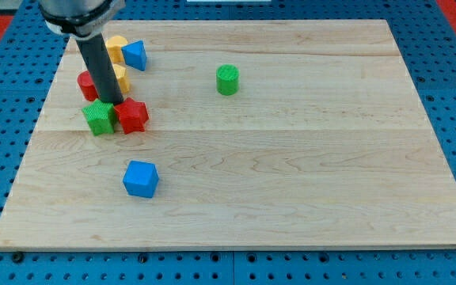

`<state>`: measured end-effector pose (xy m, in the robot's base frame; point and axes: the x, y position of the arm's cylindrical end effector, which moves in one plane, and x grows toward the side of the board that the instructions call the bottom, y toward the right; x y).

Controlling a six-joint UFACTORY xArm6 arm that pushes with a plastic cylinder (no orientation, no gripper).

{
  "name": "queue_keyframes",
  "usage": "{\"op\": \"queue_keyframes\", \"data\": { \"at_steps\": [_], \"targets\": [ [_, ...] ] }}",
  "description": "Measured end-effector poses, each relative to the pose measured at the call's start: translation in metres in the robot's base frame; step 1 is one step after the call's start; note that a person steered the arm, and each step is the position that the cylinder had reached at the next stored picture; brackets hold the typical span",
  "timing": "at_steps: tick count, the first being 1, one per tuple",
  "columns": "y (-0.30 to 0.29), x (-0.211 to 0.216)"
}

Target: Separate the green star from the red star

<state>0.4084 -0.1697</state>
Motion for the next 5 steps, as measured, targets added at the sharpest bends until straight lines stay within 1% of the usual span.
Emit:
{"op": "queue_keyframes", "data": {
  "at_steps": [1, 3, 4, 5],
  "targets": [
    [0.015, 0.036],
    [0.001, 0.036],
    [-0.005, 0.007],
    [-0.048, -0.007]
  ]
}}
